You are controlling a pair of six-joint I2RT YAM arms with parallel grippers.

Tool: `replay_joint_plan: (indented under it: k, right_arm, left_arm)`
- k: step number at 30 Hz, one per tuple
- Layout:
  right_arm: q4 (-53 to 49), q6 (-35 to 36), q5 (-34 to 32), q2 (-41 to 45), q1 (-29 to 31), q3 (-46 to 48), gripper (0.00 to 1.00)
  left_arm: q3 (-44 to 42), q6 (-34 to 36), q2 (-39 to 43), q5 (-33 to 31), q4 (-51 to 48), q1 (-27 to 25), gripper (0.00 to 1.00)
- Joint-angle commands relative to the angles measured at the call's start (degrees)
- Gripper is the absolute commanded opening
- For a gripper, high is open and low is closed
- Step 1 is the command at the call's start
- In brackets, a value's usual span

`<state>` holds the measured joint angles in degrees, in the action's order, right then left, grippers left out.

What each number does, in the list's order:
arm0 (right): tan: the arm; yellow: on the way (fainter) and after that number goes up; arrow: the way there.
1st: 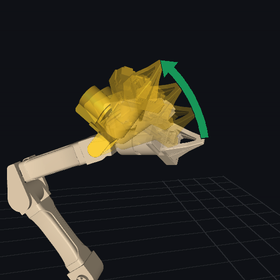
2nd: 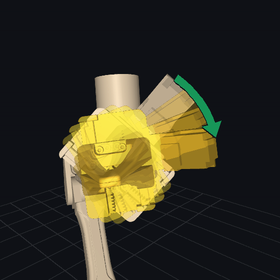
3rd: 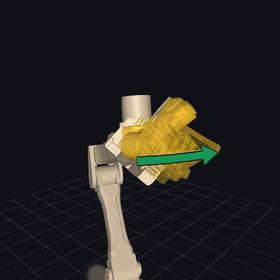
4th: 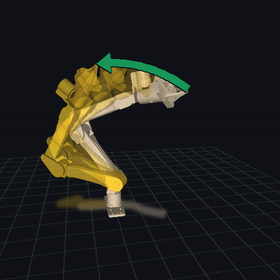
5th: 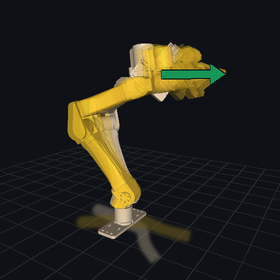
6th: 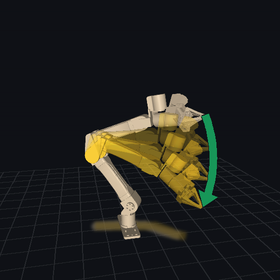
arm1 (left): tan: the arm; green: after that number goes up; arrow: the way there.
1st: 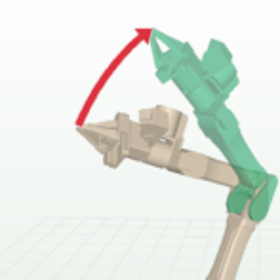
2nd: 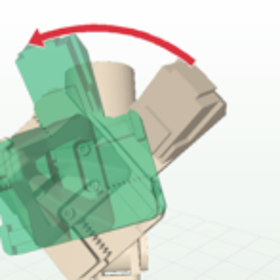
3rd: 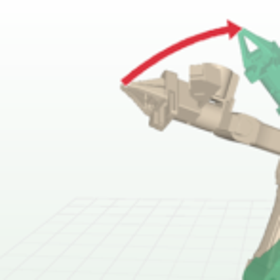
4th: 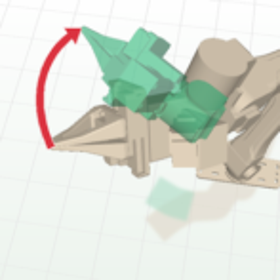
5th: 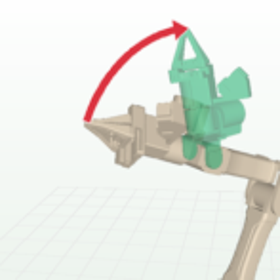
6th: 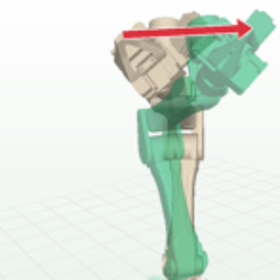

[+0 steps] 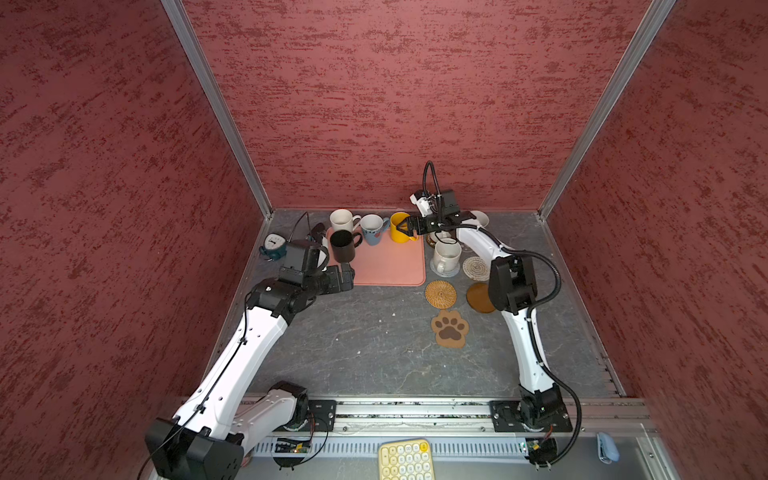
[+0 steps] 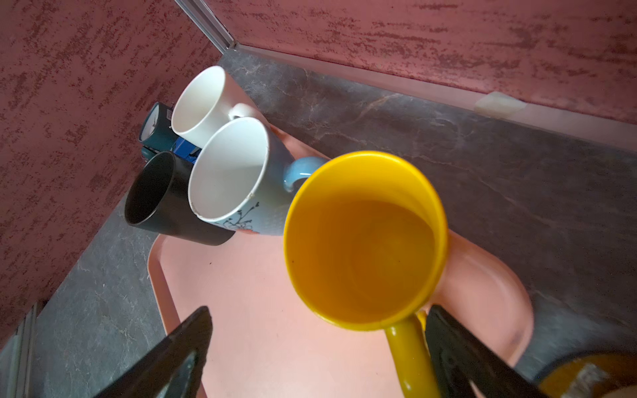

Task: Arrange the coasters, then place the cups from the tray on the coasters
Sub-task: 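Lower the right gripper onto the yellow mug's rim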

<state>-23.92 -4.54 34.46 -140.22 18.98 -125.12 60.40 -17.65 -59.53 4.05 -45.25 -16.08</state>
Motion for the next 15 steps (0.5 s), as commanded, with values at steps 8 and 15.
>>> replay_joint_plan:
  k: [8,15]
  right_arm:
    - [2.28,1.72,-1.01,5.87,0.35,6.42,0.93]
    - [2.33,2.9,-4.08,6.71,0.33,7.87,0.95]
  left_arm:
    - [-1.01,-0.54,1.91,0.22,-1.04,0.26,1.0]
    - [-1.49,-0.95,2.48,0.41,-1.15,0.26,1.0]
